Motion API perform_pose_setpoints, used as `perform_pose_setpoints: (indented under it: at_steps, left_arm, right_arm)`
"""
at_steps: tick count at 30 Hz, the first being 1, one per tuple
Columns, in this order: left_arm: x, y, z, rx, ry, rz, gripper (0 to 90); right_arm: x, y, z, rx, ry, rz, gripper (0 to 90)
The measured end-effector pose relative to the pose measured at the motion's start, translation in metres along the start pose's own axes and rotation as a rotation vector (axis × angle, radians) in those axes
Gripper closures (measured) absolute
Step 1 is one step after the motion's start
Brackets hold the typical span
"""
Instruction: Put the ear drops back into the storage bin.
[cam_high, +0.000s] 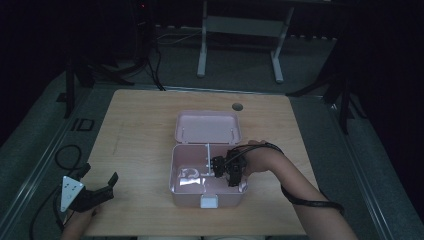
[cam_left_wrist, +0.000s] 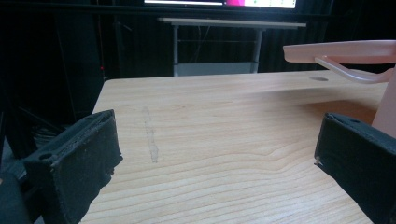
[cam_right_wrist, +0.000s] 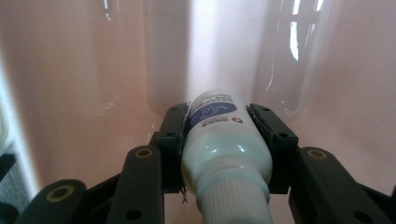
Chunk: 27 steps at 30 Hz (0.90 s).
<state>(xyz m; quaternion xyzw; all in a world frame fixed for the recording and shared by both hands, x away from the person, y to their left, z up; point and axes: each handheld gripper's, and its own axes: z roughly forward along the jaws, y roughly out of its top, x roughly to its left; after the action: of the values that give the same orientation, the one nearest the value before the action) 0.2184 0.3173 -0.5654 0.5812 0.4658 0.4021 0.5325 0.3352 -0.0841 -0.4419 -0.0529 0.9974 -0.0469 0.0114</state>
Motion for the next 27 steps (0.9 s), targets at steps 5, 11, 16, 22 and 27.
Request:
perform_pose_setpoints:
  at_steps: [5, 11, 16, 22, 27]
  left_arm:
    - [0.000, 0.000, 0.000, 0.000, 0.000, 0.000, 0.4]
    - [0.000, 0.000, 0.000, 0.001, 0.001, -0.001, 0.4]
    - [0.000, 0.000, 0.000, 0.001, 0.000, -0.002, 0.4]
    - [0.000, 0.000, 0.000, 0.000, -0.001, 0.000, 0.4]
    - [0.000, 0.000, 0.000, 0.001, 0.000, -0.001, 0.4]
  right_arm:
    - [-0.001, 0.004, 0.009, -0.005, 0.005, -0.003, 59.4]
    - [-0.002, 0.008, 0.016, -0.009, -0.007, -0.015, 59.4]
    - [-0.005, 0.011, 0.026, -0.006, 0.012, -0.005, 59.4]
    - [-0.008, 0.011, 0.035, 0.025, 0.024, 0.011, 59.4]
    - [-0.008, 0.012, 0.040, 0.030, 0.022, 0.014, 59.4]
